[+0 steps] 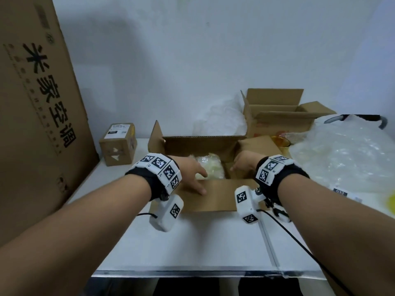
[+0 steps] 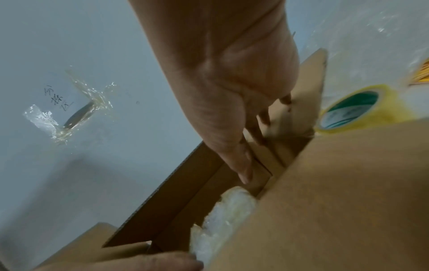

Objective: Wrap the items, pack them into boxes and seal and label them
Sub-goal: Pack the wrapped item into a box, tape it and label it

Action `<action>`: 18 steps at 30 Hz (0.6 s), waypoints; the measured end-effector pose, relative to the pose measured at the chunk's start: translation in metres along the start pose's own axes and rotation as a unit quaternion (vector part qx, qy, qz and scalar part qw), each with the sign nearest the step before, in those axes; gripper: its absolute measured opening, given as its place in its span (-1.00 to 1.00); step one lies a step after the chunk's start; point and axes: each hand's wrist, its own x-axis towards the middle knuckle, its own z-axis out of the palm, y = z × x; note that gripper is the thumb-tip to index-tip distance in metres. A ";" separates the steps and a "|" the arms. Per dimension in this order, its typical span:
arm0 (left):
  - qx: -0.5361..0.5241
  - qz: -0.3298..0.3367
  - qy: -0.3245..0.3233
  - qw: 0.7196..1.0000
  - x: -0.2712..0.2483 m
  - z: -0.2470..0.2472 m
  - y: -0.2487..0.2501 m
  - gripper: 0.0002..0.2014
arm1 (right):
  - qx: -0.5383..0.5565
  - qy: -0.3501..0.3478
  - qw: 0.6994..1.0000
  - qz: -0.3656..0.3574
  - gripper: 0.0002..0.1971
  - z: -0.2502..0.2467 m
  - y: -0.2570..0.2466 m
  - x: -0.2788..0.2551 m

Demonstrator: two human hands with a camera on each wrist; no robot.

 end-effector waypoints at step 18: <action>0.120 -0.052 -0.024 0.991 0.017 0.032 -0.014 -0.60 | 0.095 0.106 0.990 -0.003 -0.57 0.051 0.024 0.007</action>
